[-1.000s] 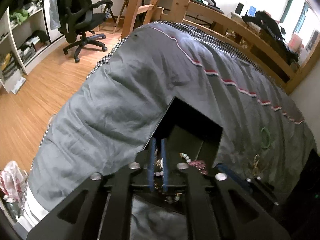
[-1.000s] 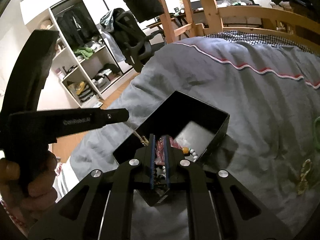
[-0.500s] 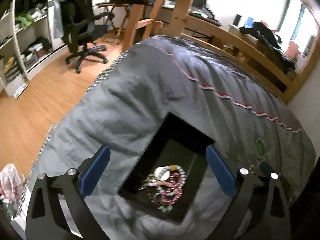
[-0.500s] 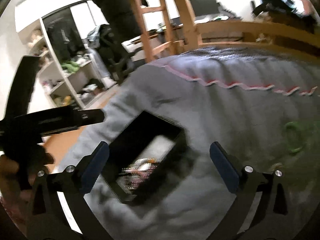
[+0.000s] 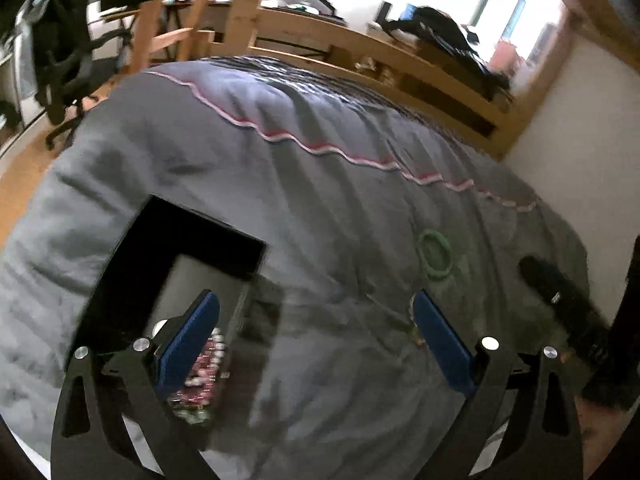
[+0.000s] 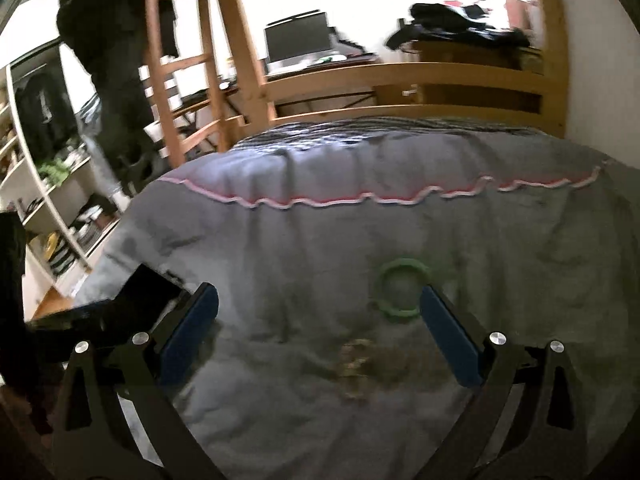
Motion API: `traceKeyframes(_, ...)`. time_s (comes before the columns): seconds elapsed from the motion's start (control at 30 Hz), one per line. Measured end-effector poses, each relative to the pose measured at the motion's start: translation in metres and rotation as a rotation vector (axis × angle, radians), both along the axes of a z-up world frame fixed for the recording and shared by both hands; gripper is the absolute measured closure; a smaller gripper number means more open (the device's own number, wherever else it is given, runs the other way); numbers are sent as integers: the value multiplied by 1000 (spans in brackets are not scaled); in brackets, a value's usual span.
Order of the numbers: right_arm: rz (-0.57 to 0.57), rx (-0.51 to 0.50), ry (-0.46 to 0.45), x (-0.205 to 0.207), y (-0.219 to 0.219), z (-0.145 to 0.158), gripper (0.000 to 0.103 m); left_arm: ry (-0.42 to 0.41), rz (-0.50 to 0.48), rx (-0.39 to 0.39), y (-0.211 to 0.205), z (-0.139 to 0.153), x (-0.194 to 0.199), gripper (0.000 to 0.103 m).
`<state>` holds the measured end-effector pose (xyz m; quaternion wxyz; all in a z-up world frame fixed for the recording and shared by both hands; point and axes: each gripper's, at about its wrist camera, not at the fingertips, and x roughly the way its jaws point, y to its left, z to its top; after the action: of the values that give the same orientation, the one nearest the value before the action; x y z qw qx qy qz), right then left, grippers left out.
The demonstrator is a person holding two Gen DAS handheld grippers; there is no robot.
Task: Organize jewelry
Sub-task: 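Move the left tool to the gold crystal bracelet while the right tool approaches the green jade bangle, then close the left tool on the gold crystal bracelet and lift it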
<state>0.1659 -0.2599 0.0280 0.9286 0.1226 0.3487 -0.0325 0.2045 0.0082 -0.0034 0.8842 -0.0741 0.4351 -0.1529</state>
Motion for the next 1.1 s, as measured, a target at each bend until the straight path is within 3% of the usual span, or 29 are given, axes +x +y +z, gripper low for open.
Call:
traceKeyframes(0.33,-97,22,26,-12,-53,-17,4,21,-154,75,-70,-45,-3,9)
traceKeyframes(0.6,-69,60,32,-5,-63,-34,4,33,-305,81,-115,-73,-8,34)
traceKeyframes(0.77,-41,54,46,10,-66,-48,4,80,-347,56,-137,-94,1,54)
traceKeyframes(0.87,-34,51,63,26,-70,-60,4,87,-365,45,-147,-104,7,57)
traceKeyframes(1.0,-43,76,105,49,-78,-85,4,121,-381,6,-154,-122,15,75)
traceKeyframes(1.1,-58,100,141,59,-82,-104,5,123,-380,-16,-151,-128,16,76)
